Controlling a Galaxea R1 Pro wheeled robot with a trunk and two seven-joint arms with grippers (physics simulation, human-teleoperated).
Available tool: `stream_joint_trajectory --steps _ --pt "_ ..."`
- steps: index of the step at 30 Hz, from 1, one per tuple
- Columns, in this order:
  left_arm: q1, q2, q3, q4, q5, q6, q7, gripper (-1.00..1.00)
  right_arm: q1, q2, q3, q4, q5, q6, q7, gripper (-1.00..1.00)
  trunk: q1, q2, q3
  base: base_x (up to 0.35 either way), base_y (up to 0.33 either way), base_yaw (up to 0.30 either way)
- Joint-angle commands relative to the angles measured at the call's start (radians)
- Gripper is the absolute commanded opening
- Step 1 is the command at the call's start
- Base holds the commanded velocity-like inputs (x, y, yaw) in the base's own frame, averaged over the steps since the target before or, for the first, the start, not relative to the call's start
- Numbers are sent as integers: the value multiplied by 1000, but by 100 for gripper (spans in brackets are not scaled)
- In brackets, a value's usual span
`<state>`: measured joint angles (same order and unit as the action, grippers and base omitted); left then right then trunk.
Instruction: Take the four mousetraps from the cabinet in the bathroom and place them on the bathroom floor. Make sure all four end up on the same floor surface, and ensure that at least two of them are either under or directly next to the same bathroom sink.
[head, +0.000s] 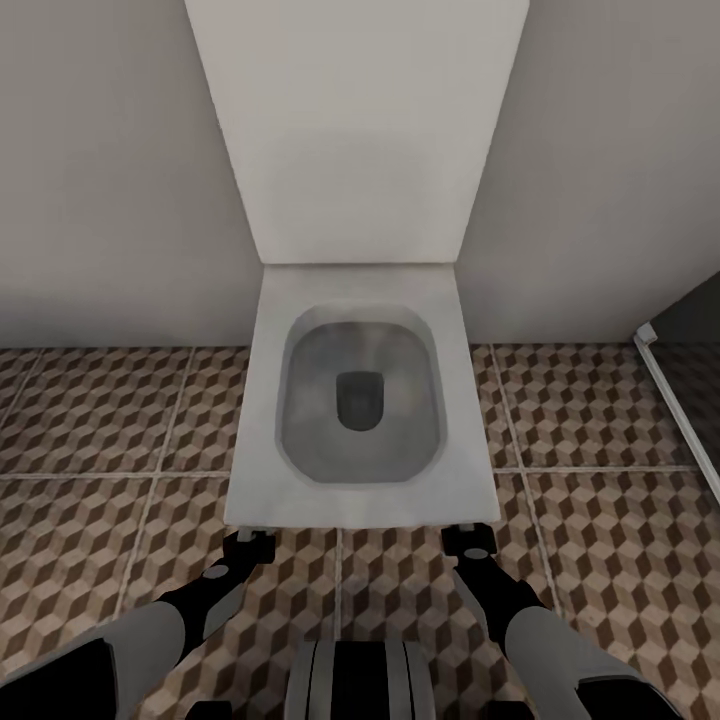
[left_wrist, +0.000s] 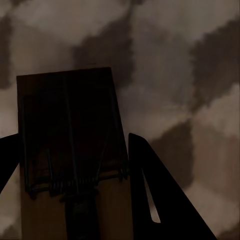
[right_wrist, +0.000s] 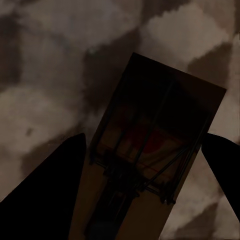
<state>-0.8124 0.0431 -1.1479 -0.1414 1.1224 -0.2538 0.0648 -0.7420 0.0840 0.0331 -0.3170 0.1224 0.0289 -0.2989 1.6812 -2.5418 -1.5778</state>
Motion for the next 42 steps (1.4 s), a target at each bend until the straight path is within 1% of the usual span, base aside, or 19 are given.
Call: stream_joint_trajectory --steps 1,4,16,19,22,23,24,26,27,28,31,35,42 --pt "0 1 -8 -3 1 -2 7 -100 0 0 4 1 7 3 -6 -100 0 0 -4 0 0 0" --pt "-1 1 -8 -3 2 -2 7 -100 0 0 4 1 7 1 -6 -100 2 -1 -16 0 0 0" --pt "0 2 -9 -2 -3 0 11 -100 0 -1 4 1 6 -1 -6 -100 2 -1 -16 0 0 0" --pt "0 7 -11 0 -4 0 13 -100 0 -2 4 1 6 -2 -6 -100 2 -1 -16 0 0 0" --pt "0 27 -11 4 -4 -2 14 -100 0 -4 3 1 6 -3 -6 -100 2 -1 -16 0 0 0" --pt "0 39 -11 5 -4 -4 15 -100 0 -5 3 1 6 -3 -6 -100 2 -1 -16 0 0 0" --pt "0 44 -11 5 -4 -4 15 -100 0 -6 3 1 6 -3 -6 -100 2 -1 -16 0 0 0" --pt "1 68 -10 5 -3 -6 13 -100 0 -8 2 1 3 -5 -6 -100 2 -1 -16 0 0 0" --pt "1 74 -11 4 -3 -7 11 -100 0 -8 1 1 3 -6 -7 -100 2 -1 -16 0 0 0" --pt "1 84 -10 4 -3 -14 10 -100 0 -9 1 1 1 -10 -7 -100 2 -1 -16 0 0 0" --pt "1 101 -10 4 -3 -49 11 -100 0 -15 1 1 0 -28 -6 -100 2 -1 -16 0 0 0" --pt "0 107 -9 5 0 -70 13 -100 0 -21 1 1 2 -38 -6 -100 2 -1 -16 0 0 0" --pt "0 102 -7 2 3 -78 13 -100 0 -24 1 -7 9 -39 -6 -100 2 -1 -16 0 0 0"
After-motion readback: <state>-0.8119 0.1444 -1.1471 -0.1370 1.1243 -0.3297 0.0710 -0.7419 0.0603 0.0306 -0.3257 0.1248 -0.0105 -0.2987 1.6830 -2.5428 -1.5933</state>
